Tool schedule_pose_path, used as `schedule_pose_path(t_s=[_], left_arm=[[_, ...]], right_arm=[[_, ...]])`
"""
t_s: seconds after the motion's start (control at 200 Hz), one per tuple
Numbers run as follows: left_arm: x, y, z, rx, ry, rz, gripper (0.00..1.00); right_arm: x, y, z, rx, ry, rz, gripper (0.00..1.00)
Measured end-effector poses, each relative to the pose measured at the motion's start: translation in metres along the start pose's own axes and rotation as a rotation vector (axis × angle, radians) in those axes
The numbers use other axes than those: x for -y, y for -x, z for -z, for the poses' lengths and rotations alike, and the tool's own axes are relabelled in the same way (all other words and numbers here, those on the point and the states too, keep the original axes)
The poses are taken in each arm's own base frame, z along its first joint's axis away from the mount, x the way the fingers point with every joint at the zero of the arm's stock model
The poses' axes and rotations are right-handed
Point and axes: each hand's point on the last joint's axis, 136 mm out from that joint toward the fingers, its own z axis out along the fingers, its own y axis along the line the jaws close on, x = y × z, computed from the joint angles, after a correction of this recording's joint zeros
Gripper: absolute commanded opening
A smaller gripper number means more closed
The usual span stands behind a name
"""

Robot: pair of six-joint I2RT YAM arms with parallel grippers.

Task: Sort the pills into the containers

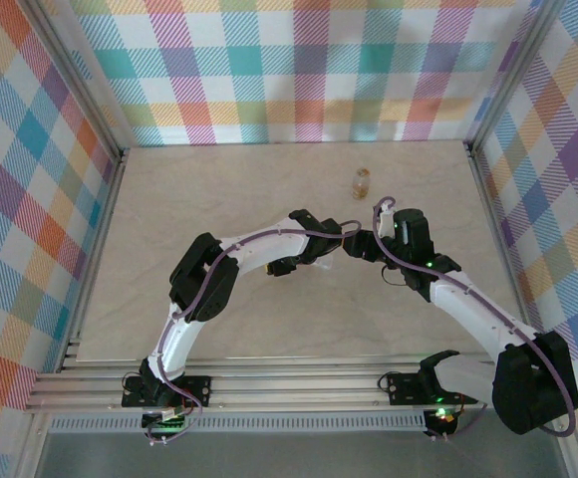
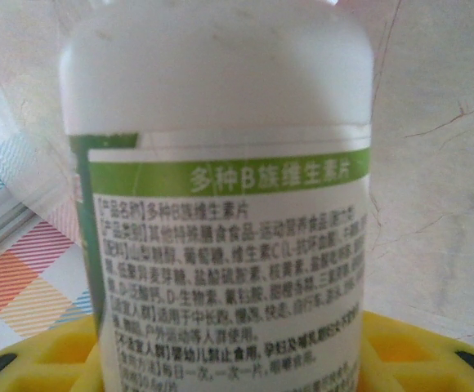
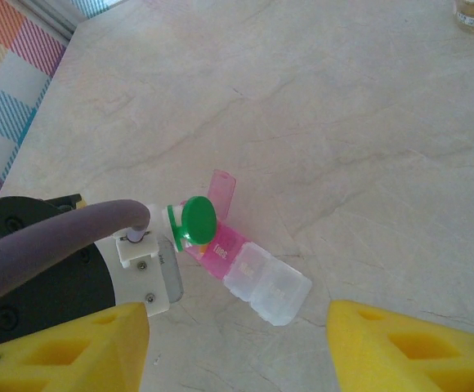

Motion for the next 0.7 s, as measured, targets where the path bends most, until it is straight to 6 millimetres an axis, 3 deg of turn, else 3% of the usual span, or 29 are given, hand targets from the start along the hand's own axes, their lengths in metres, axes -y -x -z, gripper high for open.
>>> schedule_pose_path(t_s=[0.47,0.7], left_arm=[[-0.001,-0.001,0.010,0.045,-0.044,0.046,0.00],[-0.020,0.012,0.060,0.233,-0.030,0.157,0.00]], right_arm=[[-0.006,0.008,0.000,0.030,0.029,0.004,0.61],[0.000,-0.001,-0.007,-0.006,0.011,-0.008,0.62]])
